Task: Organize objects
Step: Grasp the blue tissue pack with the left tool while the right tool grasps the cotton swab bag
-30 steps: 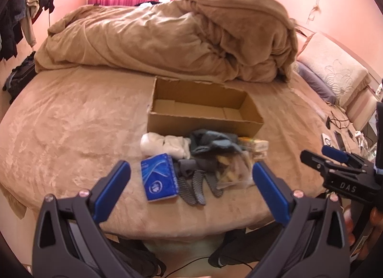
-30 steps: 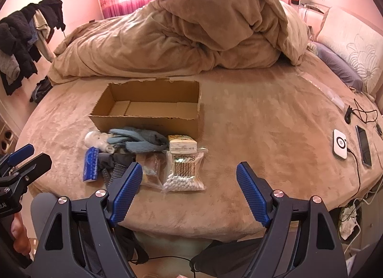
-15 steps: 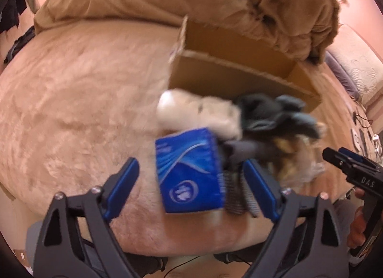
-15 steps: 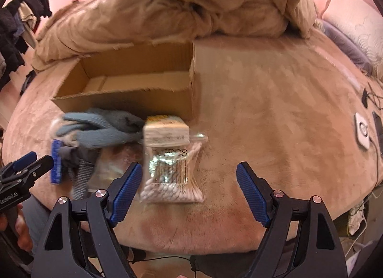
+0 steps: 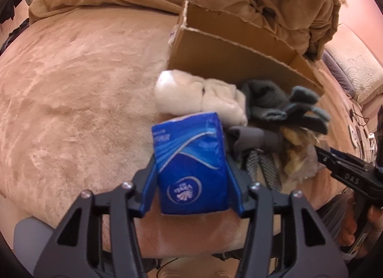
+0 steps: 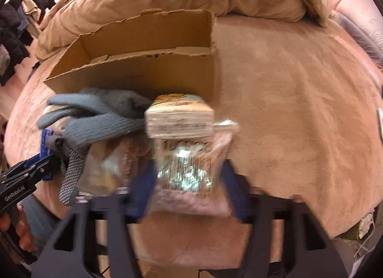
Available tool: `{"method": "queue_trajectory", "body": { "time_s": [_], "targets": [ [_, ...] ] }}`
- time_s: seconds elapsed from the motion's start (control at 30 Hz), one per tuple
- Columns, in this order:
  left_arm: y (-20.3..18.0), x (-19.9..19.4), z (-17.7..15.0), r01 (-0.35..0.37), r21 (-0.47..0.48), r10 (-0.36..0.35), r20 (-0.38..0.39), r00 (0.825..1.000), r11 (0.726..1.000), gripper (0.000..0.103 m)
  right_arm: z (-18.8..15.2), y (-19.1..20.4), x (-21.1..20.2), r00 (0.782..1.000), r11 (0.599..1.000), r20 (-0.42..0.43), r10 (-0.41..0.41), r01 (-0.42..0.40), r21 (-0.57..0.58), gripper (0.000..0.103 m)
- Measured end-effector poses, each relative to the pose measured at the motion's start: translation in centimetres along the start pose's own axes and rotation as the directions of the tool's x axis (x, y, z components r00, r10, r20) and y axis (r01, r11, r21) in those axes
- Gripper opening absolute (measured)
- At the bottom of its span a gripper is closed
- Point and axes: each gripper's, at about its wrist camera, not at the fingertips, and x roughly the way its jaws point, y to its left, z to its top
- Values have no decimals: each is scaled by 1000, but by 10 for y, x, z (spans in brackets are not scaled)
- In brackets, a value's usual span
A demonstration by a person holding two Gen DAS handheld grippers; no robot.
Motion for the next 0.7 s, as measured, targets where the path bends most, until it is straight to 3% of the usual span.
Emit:
{"method": "queue_trajectory", "body": {
  "time_s": [0.13, 0.47, 0.7],
  "targets": [
    [-3, -17, -2, -2, 6, 1, 24, 1000, 1000, 49, -4, 0, -10, 1000, 1000, 13, -6, 6, -1, 43],
    [-23, -70, 10, -24, 65, 18, 101, 995, 998, 49, -6, -7, -62, 996, 1000, 92, -15, 14, 19, 43],
    [-38, -107, 17, 0, 77, -11, 151, 989, 997, 49, 0, -2, -93, 991, 1000, 136, -3, 0, 24, 43]
  ]
}}
